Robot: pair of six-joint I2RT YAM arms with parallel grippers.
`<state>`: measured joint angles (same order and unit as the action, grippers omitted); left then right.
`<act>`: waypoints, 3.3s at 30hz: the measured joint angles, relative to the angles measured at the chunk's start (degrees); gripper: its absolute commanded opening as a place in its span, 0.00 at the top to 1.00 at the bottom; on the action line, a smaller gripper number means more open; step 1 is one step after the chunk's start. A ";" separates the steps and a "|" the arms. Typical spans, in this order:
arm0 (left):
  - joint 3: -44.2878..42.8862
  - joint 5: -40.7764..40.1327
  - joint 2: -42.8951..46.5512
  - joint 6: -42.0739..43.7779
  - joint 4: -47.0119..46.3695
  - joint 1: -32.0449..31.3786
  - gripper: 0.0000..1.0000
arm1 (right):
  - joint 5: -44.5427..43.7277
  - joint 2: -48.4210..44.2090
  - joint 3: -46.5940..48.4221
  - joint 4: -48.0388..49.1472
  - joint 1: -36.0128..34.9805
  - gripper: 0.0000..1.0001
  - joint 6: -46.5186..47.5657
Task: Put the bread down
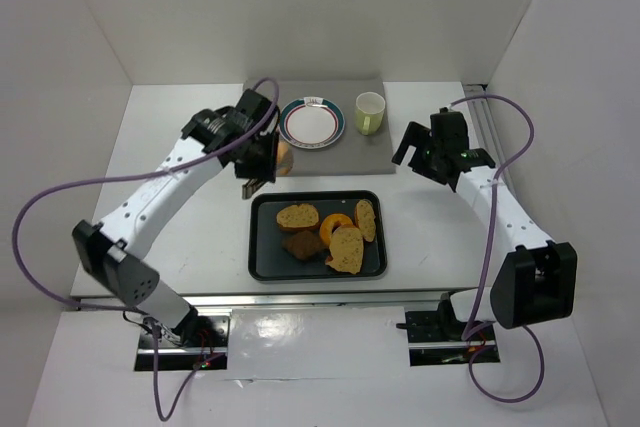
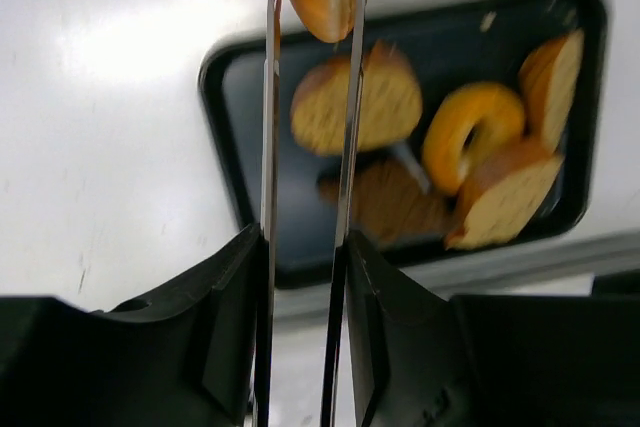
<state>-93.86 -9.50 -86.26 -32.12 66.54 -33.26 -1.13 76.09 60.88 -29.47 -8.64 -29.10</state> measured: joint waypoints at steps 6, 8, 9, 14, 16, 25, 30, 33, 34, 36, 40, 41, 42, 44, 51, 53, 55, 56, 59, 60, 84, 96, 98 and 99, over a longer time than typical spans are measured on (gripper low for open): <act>-14.47 1.75 -16.74 2.32 -10.25 3.96 0.65 | -0.37 0.15 0.00 0.61 -0.11 0.00 -0.24; -19.19 1.92 -22.91 3.06 -12.90 4.74 0.65 | -0.55 0.22 0.00 0.85 -0.24 0.00 -0.22; -20.87 1.84 -25.64 3.43 -14.56 5.05 0.65 | -0.59 0.24 0.00 0.96 -0.33 0.00 -0.22; -27.08 2.01 -37.24 4.61 -20.79 5.81 0.59 | -1.51 1.09 0.48 0.90 -1.01 0.00 -0.15; -29.90 2.32 -41.13 5.22 -21.86 5.86 0.40 | -2.19 1.22 0.55 0.70 -1.14 0.00 -0.15; -32.96 3.45 -43.91 6.34 -22.67 5.86 0.35 | -4.33 1.25 0.61 0.00 -1.14 0.00 -0.13; -26.29 1.44 -35.65 6.34 -22.69 5.33 0.35 | -4.48 1.22 0.61 -0.11 -1.14 0.00 -0.13; -20.28 0.11 -26.69 6.34 -23.06 4.37 0.36 | -4.48 1.07 0.61 -0.20 -1.14 0.00 0.00; -18.03 0.13 -23.41 6.34 -23.15 3.93 0.36 | -4.50 0.96 0.61 -0.24 -1.14 0.00 0.02; -12.59 0.35 -15.50 6.23 -22.64 2.78 0.36 | -4.48 0.37 0.59 -0.26 -1.14 0.00 0.02; -1.20 1.95 -2.40 4.72 -20.81 1.27 0.36 | -4.26 -1.36 0.44 -0.31 -1.14 0.00 0.02; 2.49 2.43 0.33 4.17 -20.52 1.29 0.36 | -4.24 -1.62 0.44 -0.31 -1.14 0.00 0.02; 6.73 2.91 2.95 3.37 -20.15 1.36 0.36 | -4.15 -1.79 0.44 -0.31 -1.14 0.00 0.00; 13.97 4.07 6.34 1.70 -18.43 1.44 0.38 | -3.98 -1.95 0.44 -0.28 -1.14 0.00 0.00; 36.15 8.66 14.43 -4.28 -16.87 1.38 0.41 | -3.78 -1.86 0.44 -0.35 -1.42 0.00 0.00; 38.49 10.67 16.98 -5.66 -17.44 1.33 0.41 | -3.78 -1.70 0.44 -0.37 -1.77 0.00 0.00; 39.58 12.33 19.02 -6.47 -18.47 1.33 0.42 | -3.74 -1.70 0.44 -0.44 -2.12 0.00 0.00; 39.82 13.05 19.67 -7.06 -18.91 1.36 0.42 | -3.65 -1.70 0.46 -0.52 -2.25 0.00 0.00; 40.13 14.93 20.15 -7.54 -20.26 1.36 0.43 | -3.61 -1.70 0.46 -0.74 -2.36 0.00 0.00; 40.46 15.58 20.13 -7.74 -20.83 1.36 0.43 | -3.61 -1.70 0.46 -0.81 -2.40 0.00 0.00; 41.75 14.78 19.56 -9.44 -20.52 1.36 0.76 | -3.65 -1.70 0.46 -1.57 -3.39 0.00 -0.44; 24.20 8.94 21.24 -8.37 -11.56 1.95 1.00 | -3.89 -1.73 0.37 -1.38 -4.35 0.00 -1.51; 21.00 6.75 21.14 -8.41 -10.80 2.19 1.00 | -3.89 -1.95 -0.28 -0.92 -4.55 0.00 -1.70; 19.80 5.81 20.98 -8.44 -10.71 2.49 1.00 | -3.89 -2.05 -0.63 -0.96 -4.61 0.00 -1.86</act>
<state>-74.06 -3.68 -65.28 -40.56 55.83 -30.76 -5.02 74.04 60.25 -30.44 -13.26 -30.96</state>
